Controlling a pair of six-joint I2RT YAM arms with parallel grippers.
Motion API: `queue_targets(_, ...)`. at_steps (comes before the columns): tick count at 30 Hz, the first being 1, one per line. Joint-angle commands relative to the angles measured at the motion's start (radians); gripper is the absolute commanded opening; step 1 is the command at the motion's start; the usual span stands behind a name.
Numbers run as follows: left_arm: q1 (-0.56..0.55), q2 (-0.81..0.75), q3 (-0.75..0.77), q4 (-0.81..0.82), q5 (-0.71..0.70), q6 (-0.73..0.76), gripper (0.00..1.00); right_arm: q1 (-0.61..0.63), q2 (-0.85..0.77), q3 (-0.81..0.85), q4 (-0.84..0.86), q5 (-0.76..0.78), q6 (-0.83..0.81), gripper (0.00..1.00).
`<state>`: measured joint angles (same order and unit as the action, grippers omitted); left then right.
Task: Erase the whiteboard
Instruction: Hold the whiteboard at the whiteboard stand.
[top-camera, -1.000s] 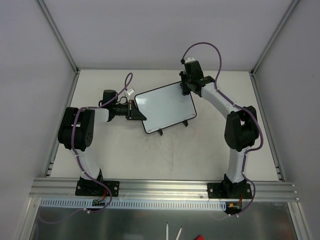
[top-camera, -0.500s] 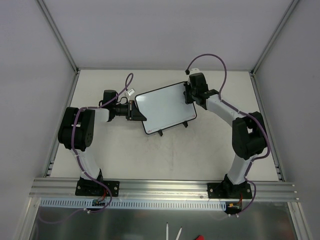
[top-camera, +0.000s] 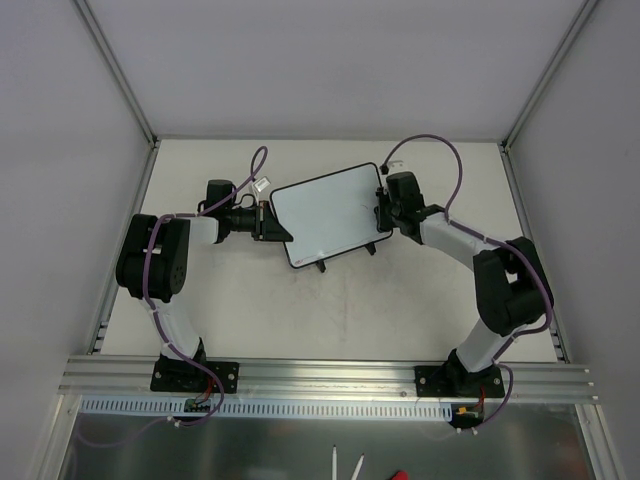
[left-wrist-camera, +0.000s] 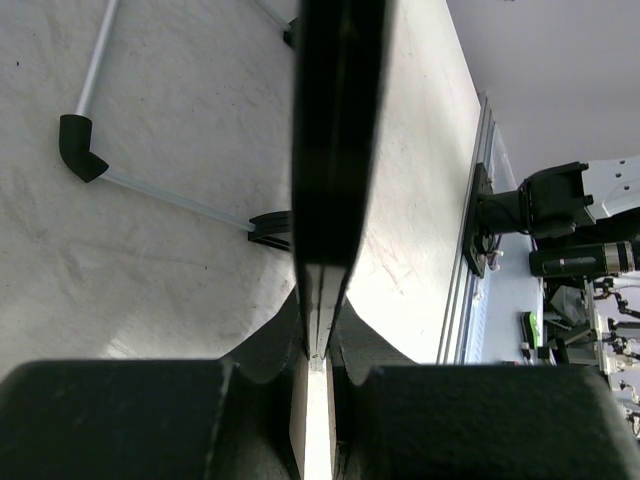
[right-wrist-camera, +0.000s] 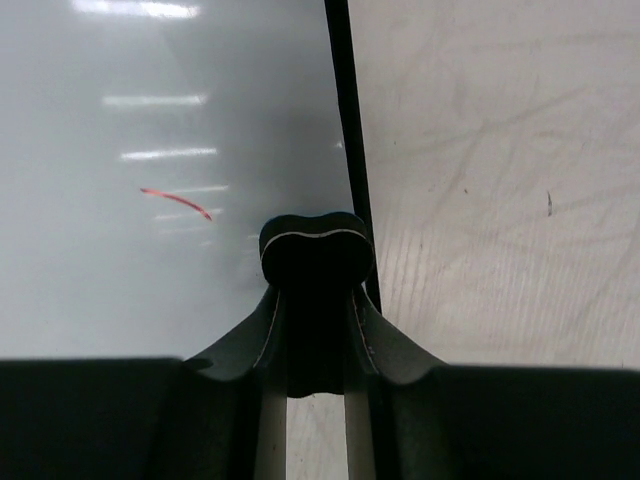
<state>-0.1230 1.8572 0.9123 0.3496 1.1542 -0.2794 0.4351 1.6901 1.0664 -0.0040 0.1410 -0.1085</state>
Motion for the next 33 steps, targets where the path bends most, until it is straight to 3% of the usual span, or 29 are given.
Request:
queue_targets(1, 0.009, -0.012, 0.013, -0.037, -0.044, 0.008, 0.00, -0.004, -0.029, -0.063, -0.071, -0.018, 0.050, 0.00)
queue_targets(13, 0.008, -0.012, 0.013, -0.038, -0.044, 0.009, 0.00, 0.022, -0.043, -0.125, -0.134, 0.052, 0.085, 0.00)
queue_targets(33, 0.010, -0.009, 0.017, -0.041, -0.044, 0.009, 0.00, 0.022, -0.013, -0.135, -0.248, 0.043, 0.153, 0.00)
